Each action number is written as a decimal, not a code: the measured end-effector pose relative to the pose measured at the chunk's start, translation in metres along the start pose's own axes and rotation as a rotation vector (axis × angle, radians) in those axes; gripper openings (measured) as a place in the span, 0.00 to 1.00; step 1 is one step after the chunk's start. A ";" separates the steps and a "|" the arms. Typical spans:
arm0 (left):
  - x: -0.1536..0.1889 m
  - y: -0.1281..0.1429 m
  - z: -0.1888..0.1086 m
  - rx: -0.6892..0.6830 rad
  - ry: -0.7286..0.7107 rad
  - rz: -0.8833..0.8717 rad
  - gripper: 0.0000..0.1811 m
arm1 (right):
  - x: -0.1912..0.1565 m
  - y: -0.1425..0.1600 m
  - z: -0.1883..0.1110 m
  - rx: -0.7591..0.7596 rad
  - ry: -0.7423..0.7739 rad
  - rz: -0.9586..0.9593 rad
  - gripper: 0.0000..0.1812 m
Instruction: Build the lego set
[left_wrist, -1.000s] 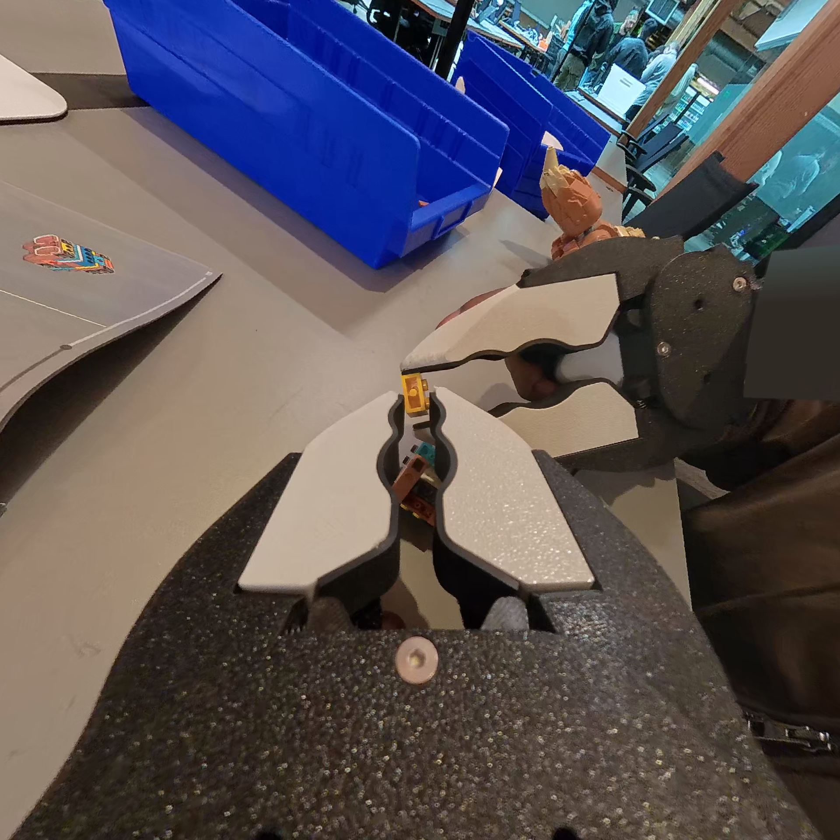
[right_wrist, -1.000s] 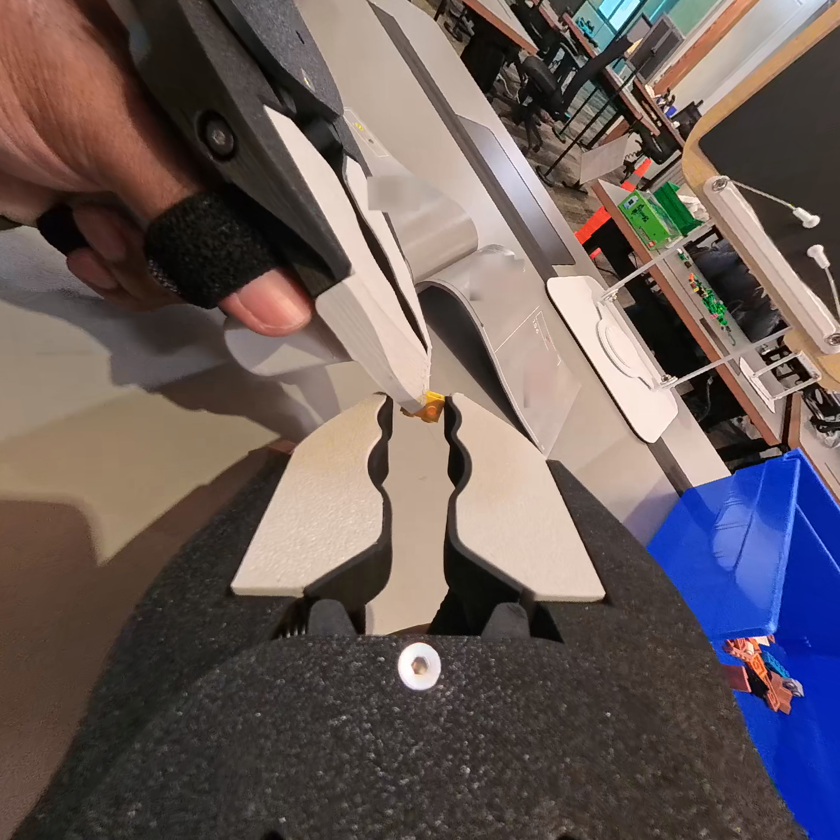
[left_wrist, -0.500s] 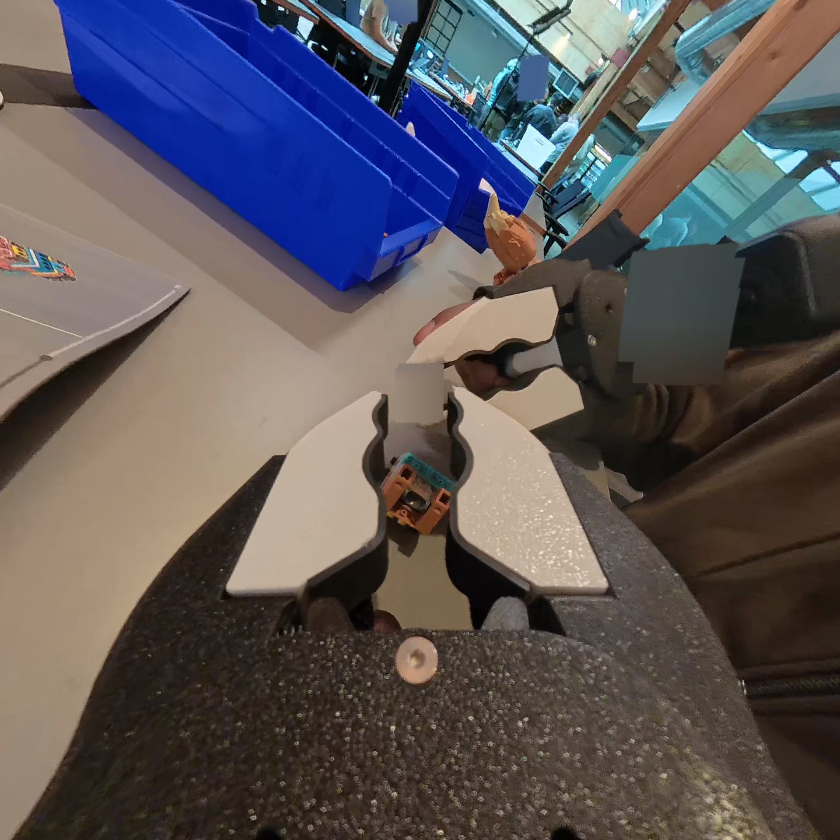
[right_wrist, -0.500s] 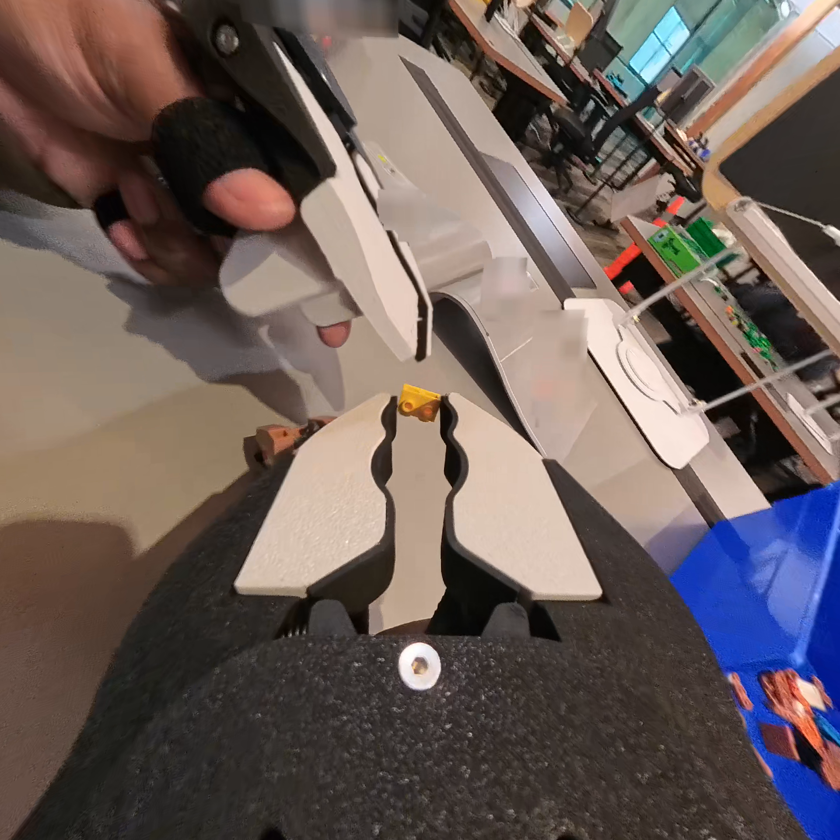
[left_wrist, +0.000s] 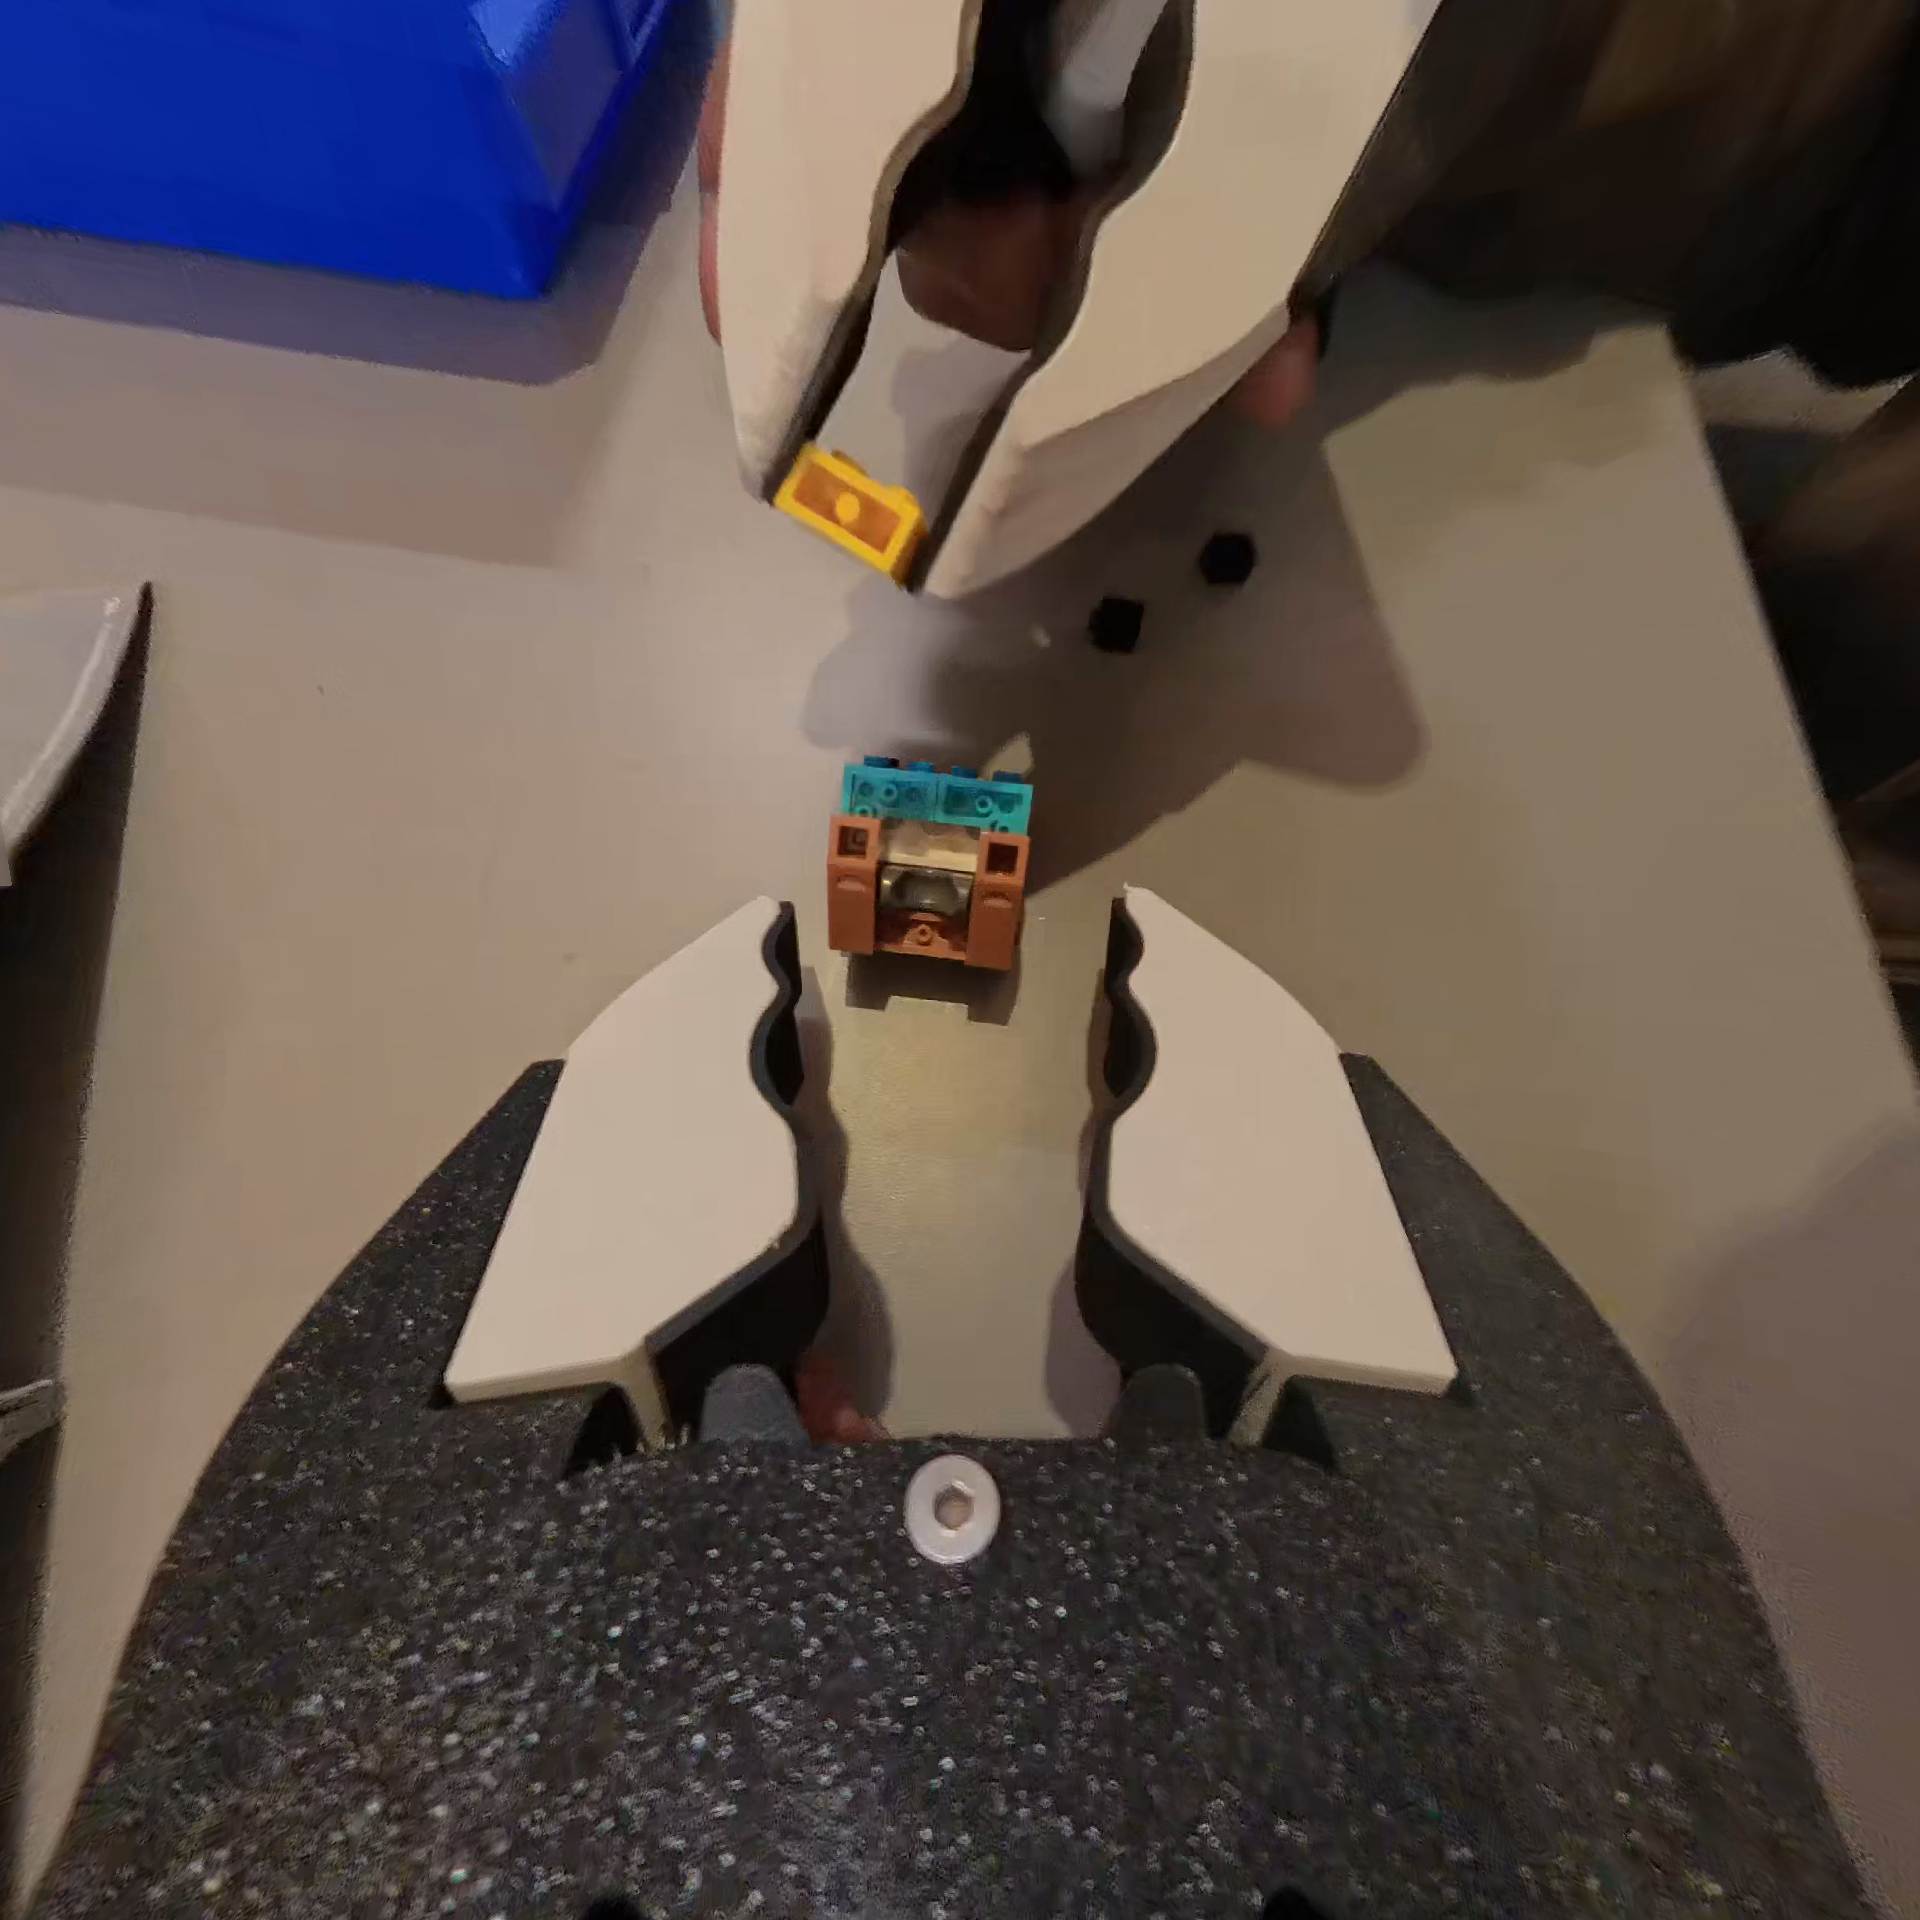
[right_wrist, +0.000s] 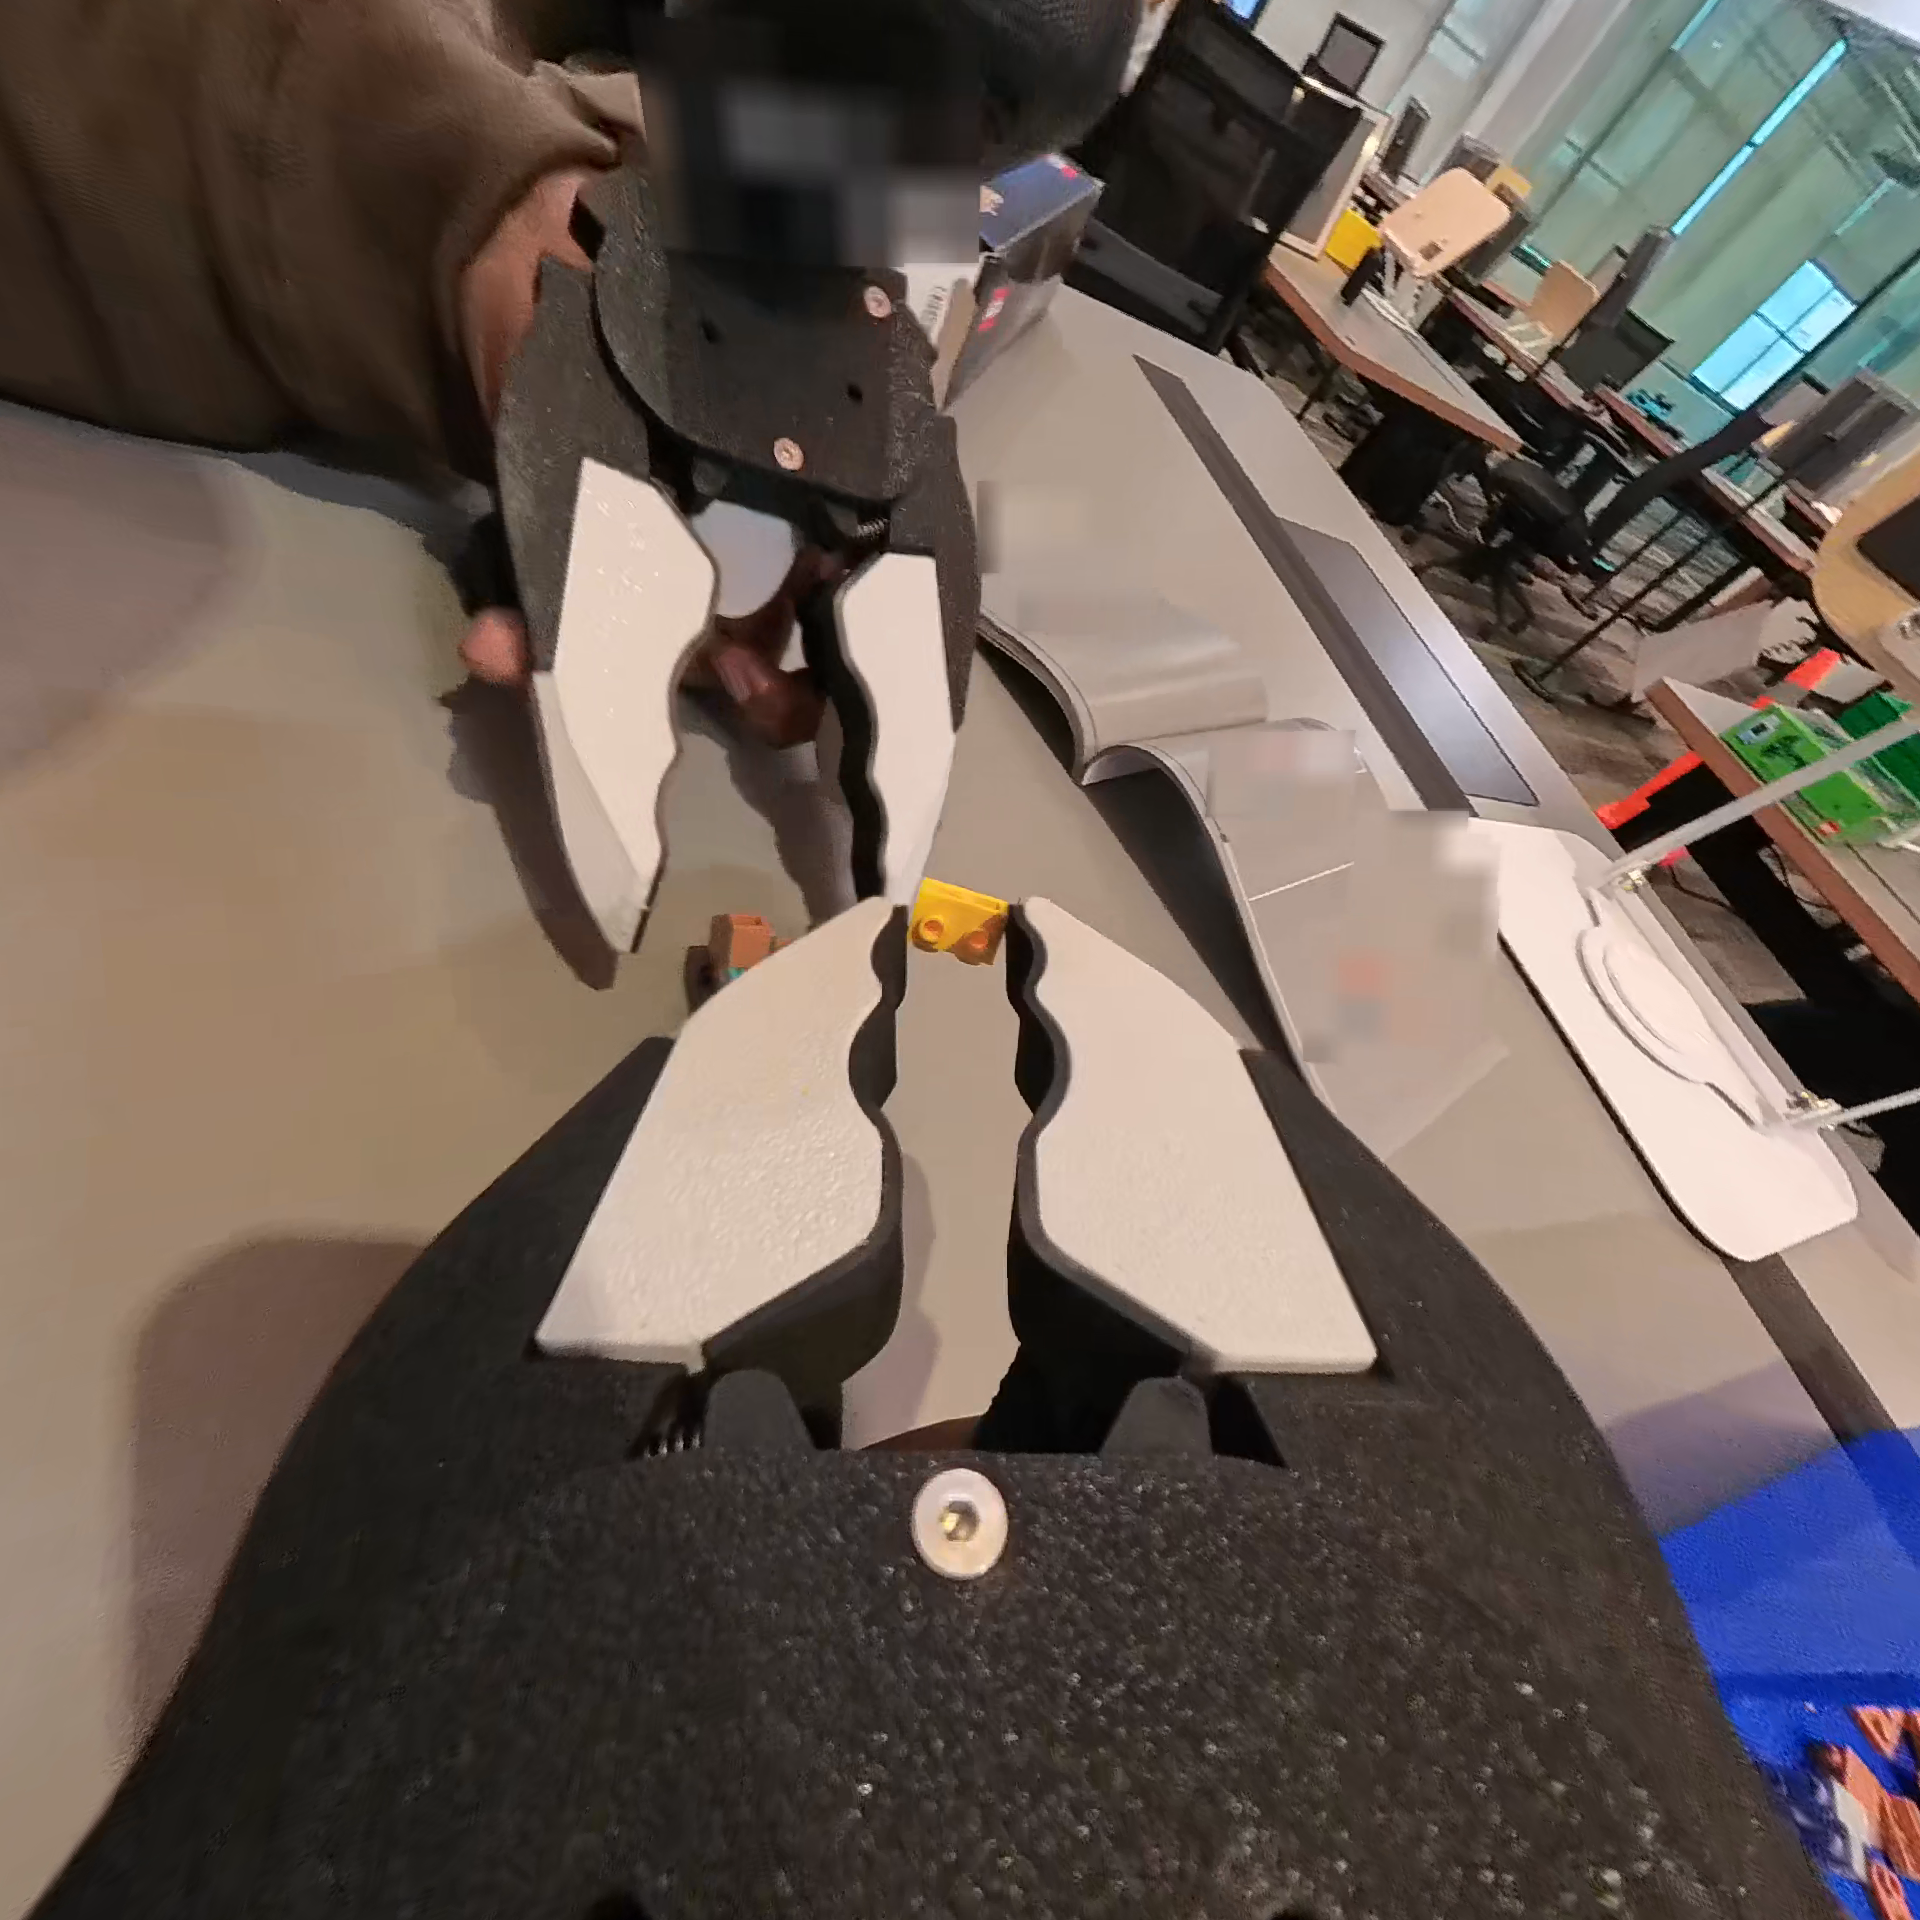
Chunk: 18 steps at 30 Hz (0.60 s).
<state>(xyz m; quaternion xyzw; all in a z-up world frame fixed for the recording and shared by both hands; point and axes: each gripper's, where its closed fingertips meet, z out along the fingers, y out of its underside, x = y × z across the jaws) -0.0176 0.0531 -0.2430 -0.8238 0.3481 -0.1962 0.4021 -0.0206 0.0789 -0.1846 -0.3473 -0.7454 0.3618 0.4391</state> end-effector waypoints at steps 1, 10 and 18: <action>-0.002 0.001 0.002 -0.012 -0.028 0.029 0.31 | -0.003 0.001 0.000 -0.001 -0.019 -0.004 0.10; -0.003 0.000 0.015 -0.055 -0.094 0.157 0.21 | -0.027 0.008 0.005 -0.007 -0.183 0.039 0.10; 0.004 -0.014 0.008 0.053 -0.047 0.165 0.20 | -0.037 0.002 0.001 0.067 -0.276 0.103 0.10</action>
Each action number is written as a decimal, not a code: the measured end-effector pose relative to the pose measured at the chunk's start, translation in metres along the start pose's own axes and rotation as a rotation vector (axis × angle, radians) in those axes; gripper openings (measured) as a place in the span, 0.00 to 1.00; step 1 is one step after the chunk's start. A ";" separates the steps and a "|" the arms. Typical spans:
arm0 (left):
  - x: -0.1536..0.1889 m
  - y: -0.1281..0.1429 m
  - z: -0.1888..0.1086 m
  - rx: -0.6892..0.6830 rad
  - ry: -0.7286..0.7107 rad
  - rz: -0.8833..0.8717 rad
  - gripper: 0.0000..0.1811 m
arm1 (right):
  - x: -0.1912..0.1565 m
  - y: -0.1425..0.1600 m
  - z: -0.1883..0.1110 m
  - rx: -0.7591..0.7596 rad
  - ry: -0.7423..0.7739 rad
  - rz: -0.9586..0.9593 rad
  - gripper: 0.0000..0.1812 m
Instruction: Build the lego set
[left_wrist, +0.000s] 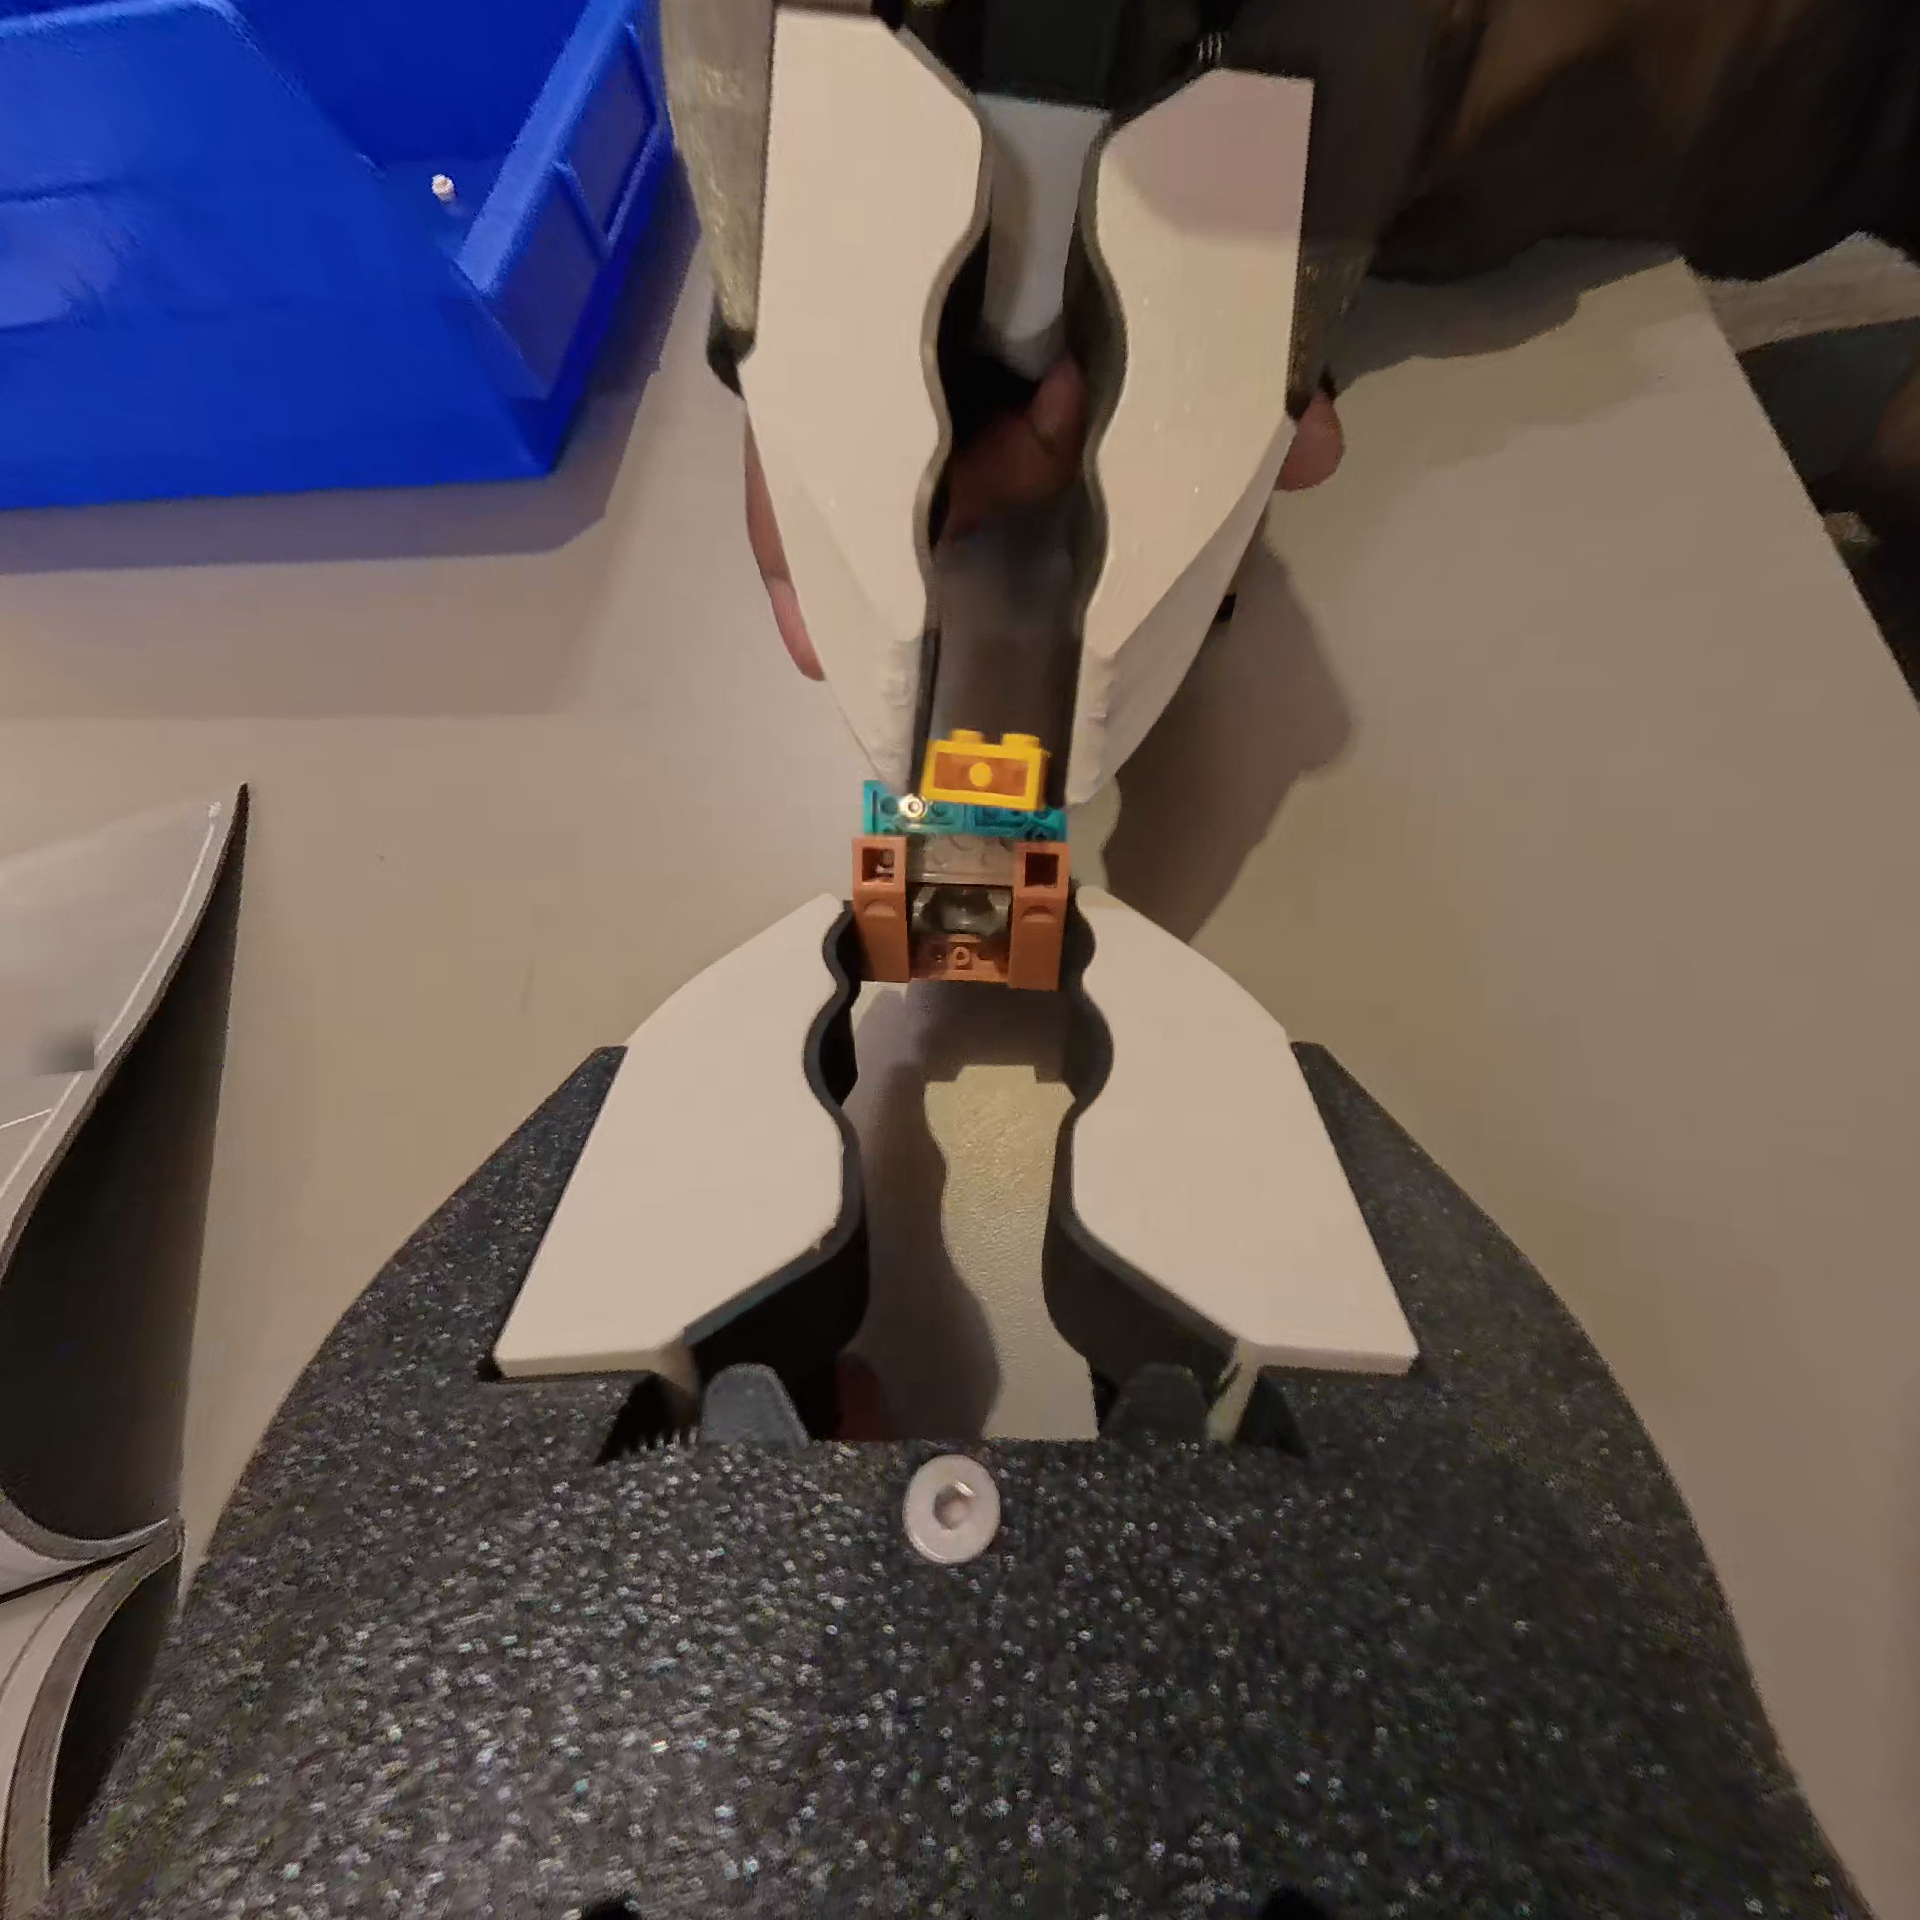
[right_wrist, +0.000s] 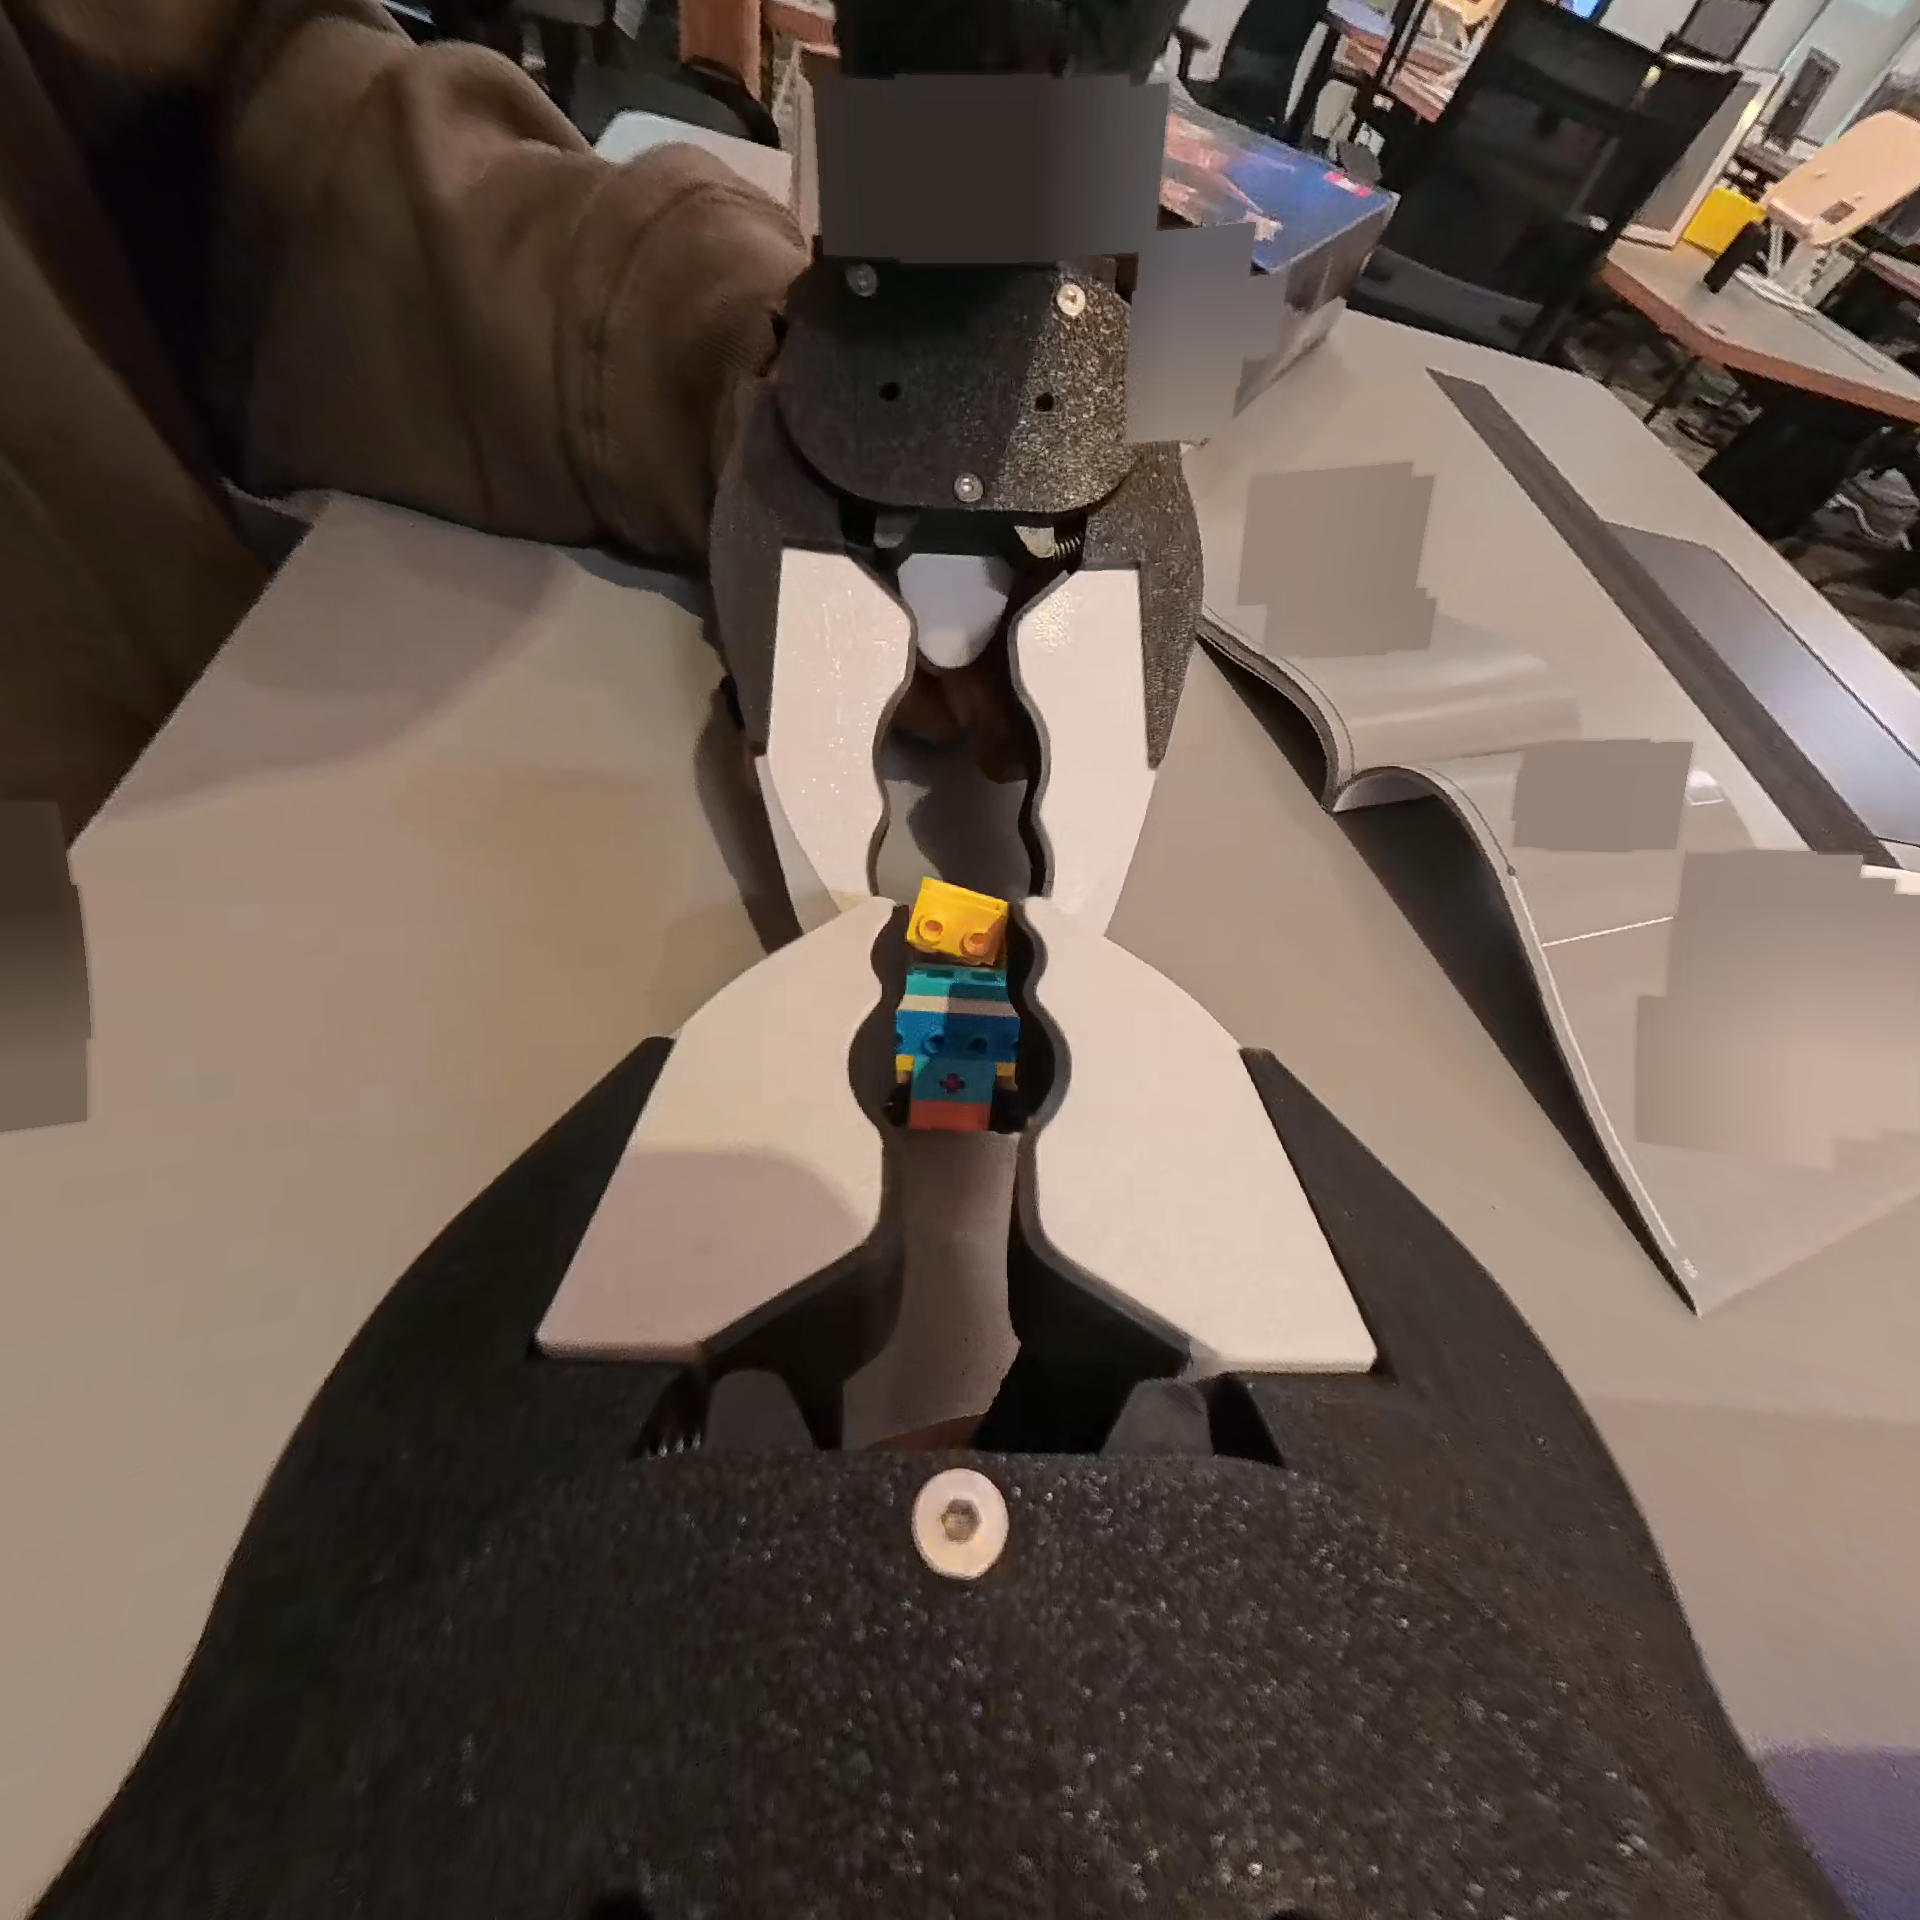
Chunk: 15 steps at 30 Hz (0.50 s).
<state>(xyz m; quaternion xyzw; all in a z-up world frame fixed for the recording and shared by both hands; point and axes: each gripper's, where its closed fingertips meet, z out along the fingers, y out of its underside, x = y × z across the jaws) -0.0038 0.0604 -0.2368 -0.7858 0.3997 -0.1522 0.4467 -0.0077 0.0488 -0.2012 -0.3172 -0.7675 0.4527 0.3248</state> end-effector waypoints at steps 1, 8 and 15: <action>0.000 -0.002 -0.001 0.016 0.007 -0.007 0.20 | -0.001 0.000 0.000 0.005 -0.009 0.004 0.10; 0.006 -0.005 -0.002 0.036 0.043 0.002 0.20 | -0.006 -0.001 0.001 0.031 -0.037 -0.004 0.10; 0.007 -0.005 -0.002 0.034 0.048 0.004 0.20 | -0.004 0.001 0.000 0.031 -0.026 -0.028 0.10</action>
